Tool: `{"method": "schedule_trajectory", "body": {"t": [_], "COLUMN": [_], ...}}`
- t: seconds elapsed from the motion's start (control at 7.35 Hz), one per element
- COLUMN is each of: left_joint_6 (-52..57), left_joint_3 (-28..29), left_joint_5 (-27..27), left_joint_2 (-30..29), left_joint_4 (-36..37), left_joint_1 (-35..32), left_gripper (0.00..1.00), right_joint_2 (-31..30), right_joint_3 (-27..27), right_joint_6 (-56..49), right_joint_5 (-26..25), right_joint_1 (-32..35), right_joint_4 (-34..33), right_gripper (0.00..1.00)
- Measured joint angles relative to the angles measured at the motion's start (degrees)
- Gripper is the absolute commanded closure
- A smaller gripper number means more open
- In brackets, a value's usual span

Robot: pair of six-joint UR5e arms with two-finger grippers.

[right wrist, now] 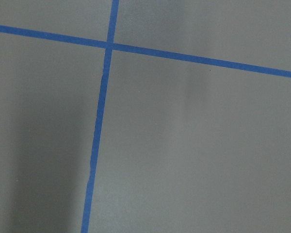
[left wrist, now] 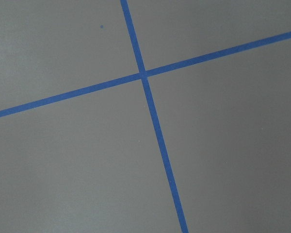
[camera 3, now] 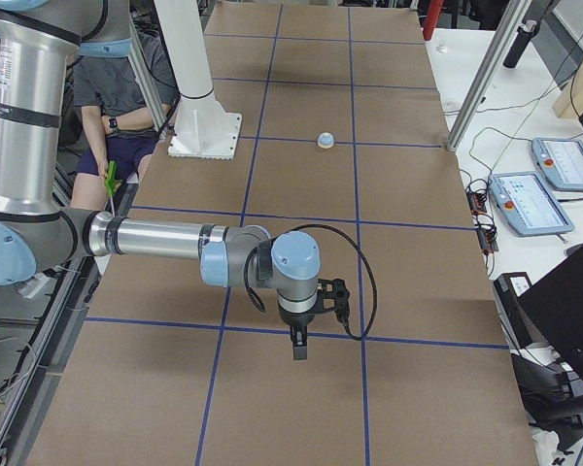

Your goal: Place and press bell with both arms

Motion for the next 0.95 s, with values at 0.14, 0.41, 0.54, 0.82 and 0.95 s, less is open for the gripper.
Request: {"method": "schedule_trajectory", "body": {"t": [0.14, 0.41, 0.54, 0.82, 0.95], "left_joint_6": [-0.04, -0.03, -0.04, -0.07, -0.07], "left_joint_3": [0.04, 0.25, 0.35, 0.51, 0.53], "left_joint_5": [0.04, 0.07, 0.07, 0.08, 0.10], "left_joint_2": [0.04, 0.13, 0.15, 0.15, 0.14], "left_joint_4": [0.02, 0.08, 0.10, 0.09, 0.08], "left_joint_1": [-0.02, -0.04, -0.04, -0.04, -0.04], "left_gripper": [0.00, 0.00, 0.00, 0.00, 0.00], "right_joint_2": [0.03, 0.03, -0.03, -0.33, -0.39], "right_joint_3": [0.06, 0.00, -0.11, -0.24, -0.26], "right_joint_6": [0.01, 0.01, 0.02, -0.36, -0.60], "right_joint_5": [0.14, 0.24, 0.20, -0.08, -0.23], "right_joint_1": [0.00, 0.23, 0.30, 0.35, 0.35], "right_joint_4": [0.00, 0.00, -0.01, 0.05, 0.07], "right_gripper": [0.00, 0.00, 0.00, 0.00, 0.00]}}
